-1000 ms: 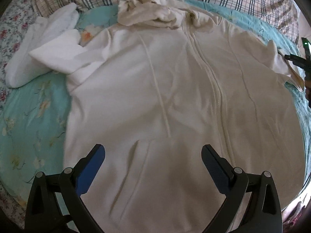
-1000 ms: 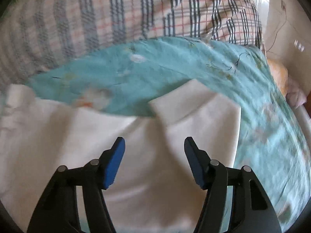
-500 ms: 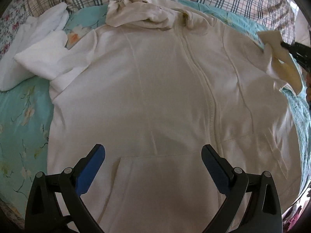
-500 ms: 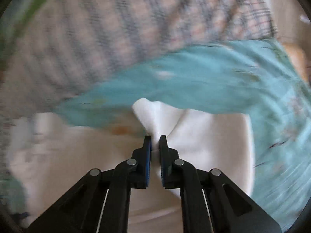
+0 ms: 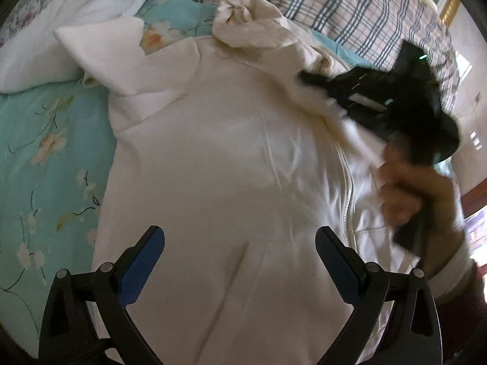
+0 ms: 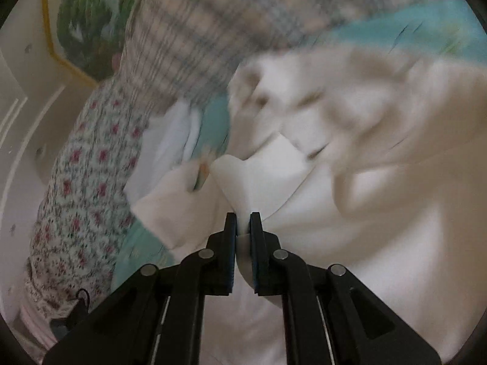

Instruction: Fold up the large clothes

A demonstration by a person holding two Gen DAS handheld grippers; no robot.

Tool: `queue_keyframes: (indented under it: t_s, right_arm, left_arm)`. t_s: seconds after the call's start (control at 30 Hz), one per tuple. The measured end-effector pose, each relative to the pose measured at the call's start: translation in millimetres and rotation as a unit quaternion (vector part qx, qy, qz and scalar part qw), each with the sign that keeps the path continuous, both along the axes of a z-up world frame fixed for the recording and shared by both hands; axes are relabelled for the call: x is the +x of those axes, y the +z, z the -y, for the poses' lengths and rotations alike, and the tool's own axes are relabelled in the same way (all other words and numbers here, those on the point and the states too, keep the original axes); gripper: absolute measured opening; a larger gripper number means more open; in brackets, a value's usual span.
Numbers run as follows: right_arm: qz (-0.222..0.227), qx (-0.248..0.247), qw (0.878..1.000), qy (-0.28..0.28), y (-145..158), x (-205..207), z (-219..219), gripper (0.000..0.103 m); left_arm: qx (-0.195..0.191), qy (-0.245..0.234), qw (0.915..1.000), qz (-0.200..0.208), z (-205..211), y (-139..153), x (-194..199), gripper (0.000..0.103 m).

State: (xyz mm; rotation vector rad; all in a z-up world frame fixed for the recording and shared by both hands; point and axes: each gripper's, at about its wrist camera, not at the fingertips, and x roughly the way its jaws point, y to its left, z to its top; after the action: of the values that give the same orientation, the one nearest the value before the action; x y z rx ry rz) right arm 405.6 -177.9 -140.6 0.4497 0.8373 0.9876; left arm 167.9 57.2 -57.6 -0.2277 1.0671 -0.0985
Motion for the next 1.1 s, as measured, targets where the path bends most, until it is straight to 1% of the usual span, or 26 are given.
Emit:
queue_keyframes:
  t_s: [0.1,0.13,0.2,0.27,0.3,0.37,0.4,0.43,0.5,0.57,0.6,0.63,0.67,0.7,0.73,0.8,0.87,0.9,0.93,0.97,1.0,1.07,1.1]
  right_arm:
    - [-0.037,-0.019,0.999,0.032,-22,-1,-22,0.016]
    - [-0.053,-0.024,0.998,0.037,-29,-1,-23,0.022]
    - [-0.068,-0.02,0.997,0.04,-33,-2,-14,0.027]
    - [-0.058,-0.014,0.998,0.028,-27,-9,5,0.027]
    - [-0.051,-0.012,0.998,0.021,-22,-13,13,0.027]
    - [-0.034,-0.012,0.999,-0.004,-11,-23,38,0.028]
    - [-0.026,-0.011,0.999,-0.015,-5,-28,51,0.028]
    - [-0.021,-0.011,0.999,-0.023,-1,-32,62,0.028]
    - [-0.008,-0.016,0.998,-0.052,9,-42,89,0.028]
    - [0.001,-0.015,0.997,-0.08,17,-51,114,0.028]
    - [0.004,-0.014,0.996,-0.093,19,-55,125,0.029]
    - [0.005,-0.015,0.994,-0.109,20,-57,136,0.03]
    - [0.006,-0.015,0.992,-0.127,22,-60,148,0.03]
    - [0.007,-0.014,0.99,-0.142,23,-61,158,0.03]
    - [0.008,-0.012,0.986,-0.163,24,-62,172,0.03]
    - [0.009,-0.008,0.981,-0.193,28,-61,190,0.03]
    - [0.013,-0.011,0.973,-0.23,31,-58,216,0.031]
    - [0.014,-0.019,0.968,-0.251,33,-55,229,0.035]
    - [0.014,-0.029,0.963,-0.268,35,-52,238,0.045]
    - [0.013,-0.043,0.956,-0.288,35,-47,248,0.052]
    - [0.012,-0.053,0.953,-0.299,34,-40,255,0.062]
    - [0.003,-0.072,0.948,-0.31,29,-22,263,0.063]
    - [-0.008,-0.086,0.948,-0.307,24,-10,263,0.063]
  left_arm:
    - [-0.024,-0.002,0.9997,0.0,-11,-3,10,0.1]
    - [-0.032,-0.005,0.9995,0.003,-15,-4,17,0.1]
    - [-0.045,-0.009,0.9989,0.005,-18,-6,32,0.1]
    - [-0.061,-0.021,0.9979,0.007,-17,-10,61,0.1]
    - [-0.062,-0.027,0.9977,0.007,-16,-12,77,0.1]
    - [-0.06,-0.034,0.9976,0.002,-12,-16,103,0.1]
    - [-0.052,-0.038,0.9979,0.0,-8,-20,125,0.1]
    - [-0.049,-0.043,0.9979,-0.001,-6,-22,138,0.098]
    - [-0.042,-0.05,0.9978,-0.009,0,-30,166,0.092]
    - [-0.034,-0.059,0.9977,-0.007,6,-34,182,0.08]
    - [-0.017,-0.065,0.9977,0.003,13,-34,187,0.061]
    - [-0.006,-0.07,0.9975,0.005,18,-34,191,0.037]
    - [0.0,-0.073,0.9973,0.007,22,-34,191,0.015]
    - [0.003,-0.073,0.9972,0.013,24,-32,188,0.005]
    - [0.011,-0.067,0.9974,0.025,25,-28,183,0.004]
    - [0.029,-0.04,0.9969,0.06,19,-15,165,0.003]
    - [0.042,-0.012,0.9957,0.082,6,-8,150,0.003]
    - [0.048,0.002,0.9956,0.08,-1,-10,146,0.003]
    - [0.047,0.008,0.9962,0.073,-9,-15,143,0.003]
    - [0.039,0.011,0.9974,0.06,-16,-22,143,0.003]
    - [0.033,0.013,0.9978,0.055,-18,-25,142,0.003]
    - [0.024,0.02,0.9982,0.051,-23,-31,140,0.003]
    - [0.023,0.022,0.9982,0.052,-23,-32,138,0.003]
